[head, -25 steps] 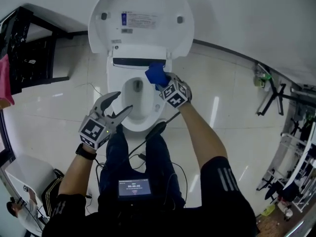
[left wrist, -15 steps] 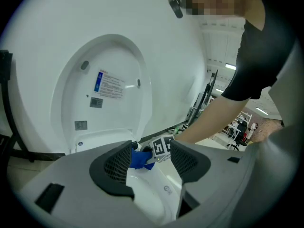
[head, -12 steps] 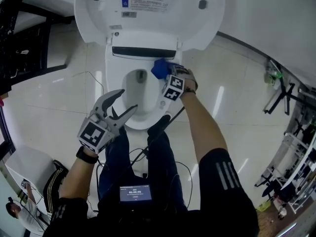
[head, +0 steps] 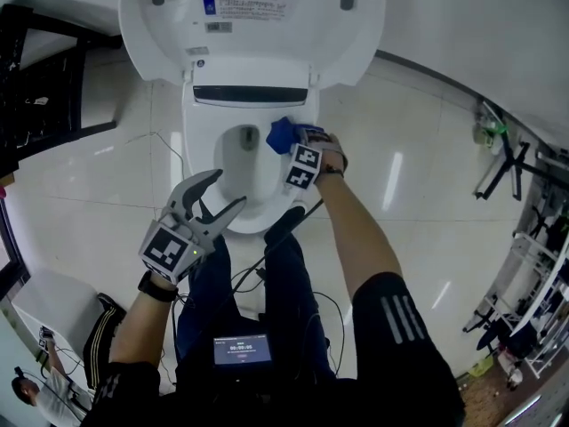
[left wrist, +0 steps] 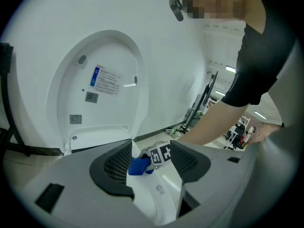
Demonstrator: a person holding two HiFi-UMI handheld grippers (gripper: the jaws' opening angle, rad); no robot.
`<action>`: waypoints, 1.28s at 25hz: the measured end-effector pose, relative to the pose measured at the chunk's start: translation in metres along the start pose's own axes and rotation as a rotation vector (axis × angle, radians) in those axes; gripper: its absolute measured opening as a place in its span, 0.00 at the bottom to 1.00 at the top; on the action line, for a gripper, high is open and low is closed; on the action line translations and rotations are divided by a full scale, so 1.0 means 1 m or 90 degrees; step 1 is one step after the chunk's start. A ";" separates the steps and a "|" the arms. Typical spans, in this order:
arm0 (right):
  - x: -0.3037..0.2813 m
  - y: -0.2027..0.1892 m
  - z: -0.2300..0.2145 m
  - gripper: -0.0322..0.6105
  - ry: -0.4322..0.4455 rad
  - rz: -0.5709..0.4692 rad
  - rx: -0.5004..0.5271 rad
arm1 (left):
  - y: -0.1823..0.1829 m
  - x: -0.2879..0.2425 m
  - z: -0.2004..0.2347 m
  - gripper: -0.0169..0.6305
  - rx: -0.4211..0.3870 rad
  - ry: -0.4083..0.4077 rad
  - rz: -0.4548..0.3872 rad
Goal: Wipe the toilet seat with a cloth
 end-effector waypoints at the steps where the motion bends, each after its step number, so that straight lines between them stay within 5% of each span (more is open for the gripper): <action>1: 0.000 -0.005 0.010 0.31 0.008 0.000 -0.015 | 0.000 0.000 -0.002 0.42 -0.006 -0.004 -0.003; 10: -0.004 -0.028 0.132 0.31 0.089 0.028 0.016 | 0.007 0.007 -0.010 0.42 -0.004 -0.007 -0.002; 13: -0.004 -0.028 0.159 0.31 0.111 0.031 0.011 | 0.003 0.011 -0.016 0.42 -0.038 -0.021 -0.002; 24: 0.008 -0.025 0.168 0.31 0.135 0.039 -0.005 | 0.006 0.038 -0.015 0.42 -0.026 0.010 0.002; 32: 0.102 -0.002 0.131 0.31 0.125 -0.108 -0.253 | 0.042 0.078 -0.006 0.42 -0.070 0.034 -0.020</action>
Point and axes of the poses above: the fingertips, and each gripper's own axes: x backward along the fingers, z to its left, y out of its top, the point moved 1 cm from there along x, backward along the fingers, and after that the axes turned 12 degrees about -x, right-handed, at the moved point
